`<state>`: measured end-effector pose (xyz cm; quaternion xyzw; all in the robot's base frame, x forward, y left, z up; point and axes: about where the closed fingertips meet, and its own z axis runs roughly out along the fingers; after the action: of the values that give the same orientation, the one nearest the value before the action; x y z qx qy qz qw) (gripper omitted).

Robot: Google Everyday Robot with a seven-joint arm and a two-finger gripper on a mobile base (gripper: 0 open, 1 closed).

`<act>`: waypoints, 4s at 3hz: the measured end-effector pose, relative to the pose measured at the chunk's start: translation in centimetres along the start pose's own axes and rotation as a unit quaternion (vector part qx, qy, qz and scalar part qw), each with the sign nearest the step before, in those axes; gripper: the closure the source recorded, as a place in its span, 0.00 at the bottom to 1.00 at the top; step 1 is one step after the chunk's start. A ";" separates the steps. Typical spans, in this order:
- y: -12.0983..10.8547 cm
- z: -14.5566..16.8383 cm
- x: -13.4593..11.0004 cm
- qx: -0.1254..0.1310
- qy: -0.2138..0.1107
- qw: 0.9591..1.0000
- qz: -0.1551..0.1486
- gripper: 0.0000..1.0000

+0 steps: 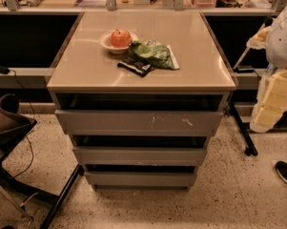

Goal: Open bottom drawer

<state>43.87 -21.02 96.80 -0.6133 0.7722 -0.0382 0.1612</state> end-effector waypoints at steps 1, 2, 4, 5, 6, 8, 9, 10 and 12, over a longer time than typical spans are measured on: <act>2.3 3.3 -0.7 -0.008 -0.030 0.999 -0.035 0.00; 6.5 10.7 -2.0 -0.044 -0.097 0.991 -0.079 0.00; 18.5 32.9 -3.7 -0.180 -0.186 0.963 -0.073 0.00; 24.0 42.2 -2.8 -0.225 -0.188 0.955 -0.048 0.00; 26.3 50.3 -2.0 -0.228 -0.193 0.954 -0.019 0.00; 30.6 60.2 -1.8 -0.258 -0.198 0.945 0.039 0.00; 30.7 61.5 -1.6 -0.248 -0.189 0.949 0.038 0.00; 28.0 65.6 -0.6 -0.201 -0.192 0.957 0.081 0.00; 18.9 69.0 0.8 -0.100 -0.221 0.958 0.153 0.00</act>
Offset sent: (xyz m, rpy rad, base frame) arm -0.0329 0.1061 -0.3312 0.3373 0.0309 0.3710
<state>46.48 -7.61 26.60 -0.4940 0.8018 0.2005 0.2700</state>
